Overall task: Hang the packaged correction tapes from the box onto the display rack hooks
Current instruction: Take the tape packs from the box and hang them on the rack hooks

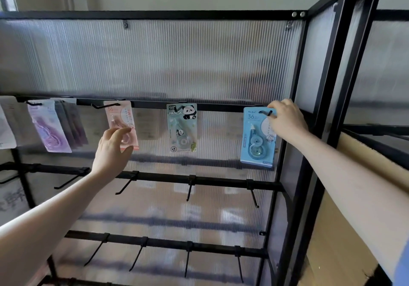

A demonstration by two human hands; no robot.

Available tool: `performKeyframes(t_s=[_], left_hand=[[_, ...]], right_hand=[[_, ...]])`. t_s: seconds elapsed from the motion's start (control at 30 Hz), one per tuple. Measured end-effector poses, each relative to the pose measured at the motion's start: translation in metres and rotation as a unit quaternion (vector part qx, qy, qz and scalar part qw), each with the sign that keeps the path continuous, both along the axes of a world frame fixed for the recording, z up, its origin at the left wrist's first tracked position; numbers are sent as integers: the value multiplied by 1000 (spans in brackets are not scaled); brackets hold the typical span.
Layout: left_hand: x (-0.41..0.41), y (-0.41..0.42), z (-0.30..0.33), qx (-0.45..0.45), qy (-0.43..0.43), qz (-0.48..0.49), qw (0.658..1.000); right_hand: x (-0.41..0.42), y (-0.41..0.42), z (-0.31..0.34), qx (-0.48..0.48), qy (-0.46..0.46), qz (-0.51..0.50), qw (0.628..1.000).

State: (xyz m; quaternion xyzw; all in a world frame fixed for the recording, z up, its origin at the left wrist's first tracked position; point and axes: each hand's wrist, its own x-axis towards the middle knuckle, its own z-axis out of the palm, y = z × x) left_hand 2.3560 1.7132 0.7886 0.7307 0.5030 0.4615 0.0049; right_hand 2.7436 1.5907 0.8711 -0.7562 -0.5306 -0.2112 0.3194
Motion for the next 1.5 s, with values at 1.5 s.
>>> performKeyframes(t_s=[1.5], left_hand=[[-262, 5, -153, -160, 132, 8, 978]], right_hand=[[-365, 66, -221, -231, 50, 59, 970]])
